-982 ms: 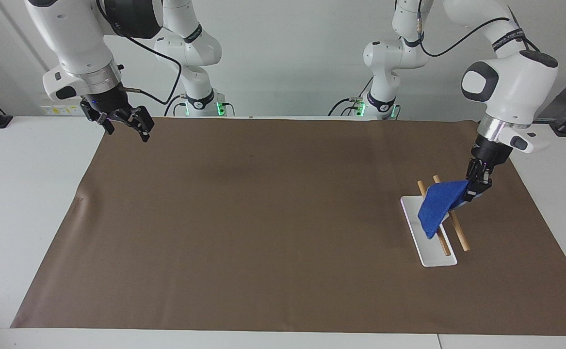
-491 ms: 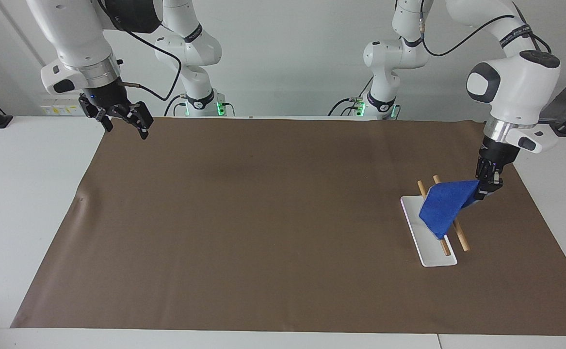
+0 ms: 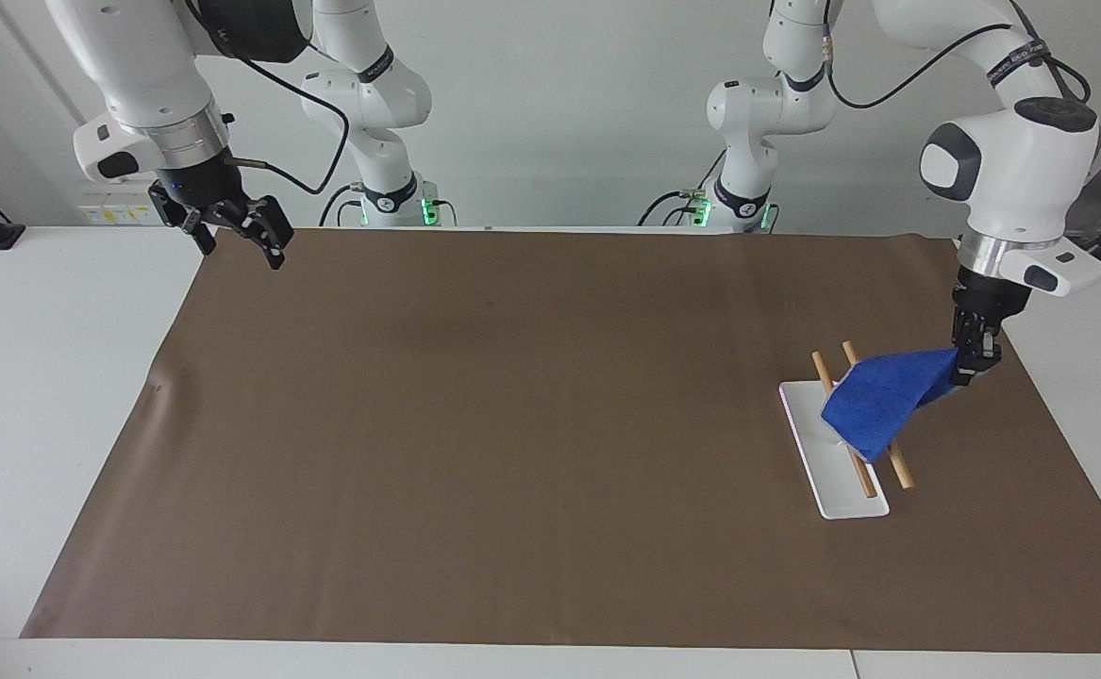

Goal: Right arm passes towel to left arm to hang
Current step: 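Drape the towel over the dowels with the left gripper while the right retracts, then lower the towel onto the dowels and release it with the left gripper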

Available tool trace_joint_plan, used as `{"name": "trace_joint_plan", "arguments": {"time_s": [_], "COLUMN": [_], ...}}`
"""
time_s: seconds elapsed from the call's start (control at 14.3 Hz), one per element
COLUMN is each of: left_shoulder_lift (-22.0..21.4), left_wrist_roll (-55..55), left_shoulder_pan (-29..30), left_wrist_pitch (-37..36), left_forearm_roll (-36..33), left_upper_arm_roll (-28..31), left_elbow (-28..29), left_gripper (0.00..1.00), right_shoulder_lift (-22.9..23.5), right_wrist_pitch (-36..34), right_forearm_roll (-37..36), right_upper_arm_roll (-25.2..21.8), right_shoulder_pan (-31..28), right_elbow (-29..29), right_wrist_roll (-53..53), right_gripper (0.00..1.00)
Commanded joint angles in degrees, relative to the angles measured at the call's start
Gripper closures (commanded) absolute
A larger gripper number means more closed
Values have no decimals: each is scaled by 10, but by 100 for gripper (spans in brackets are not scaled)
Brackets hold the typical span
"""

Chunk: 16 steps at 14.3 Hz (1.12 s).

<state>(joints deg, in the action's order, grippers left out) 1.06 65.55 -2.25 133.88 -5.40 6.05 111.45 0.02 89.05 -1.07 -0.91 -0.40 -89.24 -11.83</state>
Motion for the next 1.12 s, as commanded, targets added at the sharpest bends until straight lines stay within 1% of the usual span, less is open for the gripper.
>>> {"name": "trace_joint_plan", "arguments": {"time_s": [0.0, 0.14, 0.28, 0.56, 0.77, 1.05], "left_shoulder_lift": [6, 16, 25, 47, 50, 54], "left_wrist_roll": [13, 13, 13, 12, 12, 13], "left_shoulder_pan": [0, 0, 0, 0, 1, 4], "left_wrist_pitch": [17, 43, 58, 95, 111, 155], "left_forearm_roll": [-17, -17, -17, -16, -17, -16], "left_upper_arm_roll": [1, 1, 1, 1, 2, 3], "left_elbow": [6, 14, 17, 17, 21, 43], "left_gripper": [100, 100, 100, 100, 100, 100], "right_shoulder_lift": [-10, -10, -11, -12, -12, -13], "right_wrist_pitch": [-12, -10, -6, -5, -5, -2], "right_forearm_roll": [31, 30, 22, 21, 21, 24], "right_upper_arm_roll": [0, 0, -1, -1, -1, -1], "right_shoulder_pan": [-4, -4, 8, 6, 7, 7], "right_elbow": [-8, -8, -10, -16, -17, -18], "right_wrist_roll": [10, 11, 11, 8, 5, 5], "right_gripper": [0, 0, 0, 0, 0, 0]}}
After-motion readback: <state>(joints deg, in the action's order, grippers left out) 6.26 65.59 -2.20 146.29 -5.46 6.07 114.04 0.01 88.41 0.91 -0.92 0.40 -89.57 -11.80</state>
